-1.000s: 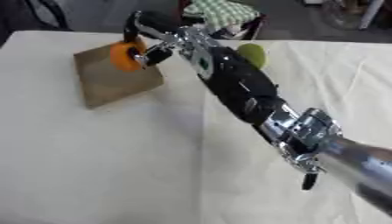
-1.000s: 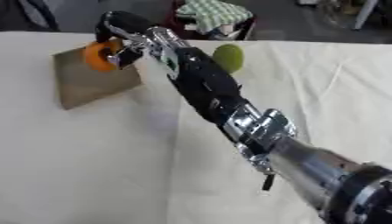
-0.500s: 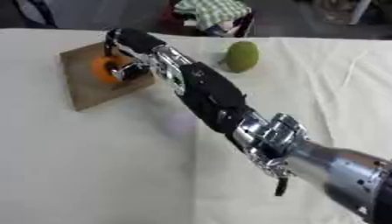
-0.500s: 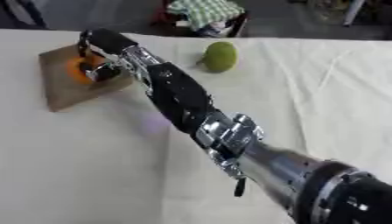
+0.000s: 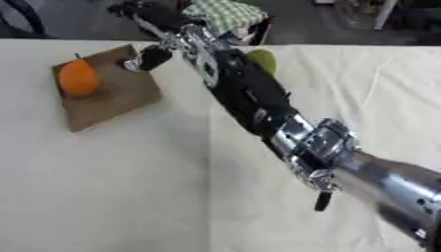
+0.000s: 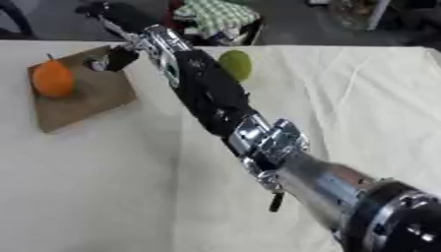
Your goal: Pick up objects on the table and place them in the box.
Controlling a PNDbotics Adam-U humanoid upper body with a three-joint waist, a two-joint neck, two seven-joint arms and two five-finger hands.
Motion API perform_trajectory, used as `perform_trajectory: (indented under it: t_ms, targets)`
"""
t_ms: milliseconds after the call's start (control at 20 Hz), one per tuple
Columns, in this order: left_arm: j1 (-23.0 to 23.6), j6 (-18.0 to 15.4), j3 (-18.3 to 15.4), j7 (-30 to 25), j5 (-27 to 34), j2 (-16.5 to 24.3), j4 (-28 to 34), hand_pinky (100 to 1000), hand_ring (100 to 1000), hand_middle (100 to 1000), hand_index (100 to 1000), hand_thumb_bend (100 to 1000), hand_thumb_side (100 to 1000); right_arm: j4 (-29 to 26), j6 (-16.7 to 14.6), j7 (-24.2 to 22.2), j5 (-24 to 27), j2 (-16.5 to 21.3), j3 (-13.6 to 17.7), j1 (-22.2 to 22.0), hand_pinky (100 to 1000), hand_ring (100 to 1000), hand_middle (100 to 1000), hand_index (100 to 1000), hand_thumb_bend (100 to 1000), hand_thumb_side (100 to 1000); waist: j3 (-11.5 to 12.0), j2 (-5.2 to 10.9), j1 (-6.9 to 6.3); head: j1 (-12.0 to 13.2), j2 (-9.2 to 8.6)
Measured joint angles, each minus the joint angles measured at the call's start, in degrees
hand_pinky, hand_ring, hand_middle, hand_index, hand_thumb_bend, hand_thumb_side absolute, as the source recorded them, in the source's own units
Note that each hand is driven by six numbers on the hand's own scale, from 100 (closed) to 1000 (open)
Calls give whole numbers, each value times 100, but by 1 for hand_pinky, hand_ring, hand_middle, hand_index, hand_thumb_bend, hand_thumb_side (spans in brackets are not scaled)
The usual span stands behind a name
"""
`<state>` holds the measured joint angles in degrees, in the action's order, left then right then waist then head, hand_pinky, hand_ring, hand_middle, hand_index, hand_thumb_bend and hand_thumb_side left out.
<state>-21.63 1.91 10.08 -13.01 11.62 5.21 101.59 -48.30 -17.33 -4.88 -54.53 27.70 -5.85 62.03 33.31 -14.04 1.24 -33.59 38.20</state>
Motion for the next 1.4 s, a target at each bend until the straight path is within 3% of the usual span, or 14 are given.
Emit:
perform_trajectory:
  t_ms: [200,400,600,800,900,950,1150,1300,1400]
  targets:
    - [31,-16,-30,19,-23,60,-19,604,756,799,725,100,693,226,289,-383,47,406,217,-87,781,854,871,980,419,440,-213,19,5,87,0]
    - [54,-33,-39,39,-40,119,-23,604,756,799,725,100,694,645,613,-553,-310,707,401,-240,789,859,876,977,429,433,-350,20,-5,144,1]
    - [95,-39,-67,47,-54,130,-54,604,756,799,725,100,694,1169,946,-626,-614,849,568,-314,794,860,880,970,429,433,-439,27,-10,173,1]
    - [102,-45,-69,54,-57,131,-55,604,756,799,726,100,695,1549,1023,-872,-738,875,617,-354,786,846,864,948,421,438,-494,38,-27,175,1]
    - [104,-49,-69,59,-57,131,-56,604,756,799,726,100,695,1658,997,-1041,-755,879,619,-358,751,778,764,854,392,410,-510,56,-31,177,2]
    - [110,-51,-70,61,-57,131,-56,604,756,799,726,100,695,1686,972,-1116,-770,880,620,-357,722,711,660,774,363,387,-514,66,-31,177,2]
    - [141,-57,-71,68,-59,143,-64,603,756,799,726,100,696,1654,834,-1226,-831,881,618,-352,600,430,354,475,158,203,-567,78,-29,178,3]
    - [144,-58,-72,68,-59,173,-85,603,756,799,726,100,696,1488,719,-1069,-866,881,614,-351,537,319,235,365,100,117,-577,80,-23,179,3]
    - [145,-58,-73,69,-59,174,-88,603,756,799,726,100,696,1335,660,-863,-881,880,597,-351,537,319,235,365,100,117,-577,80,-22,179,3]
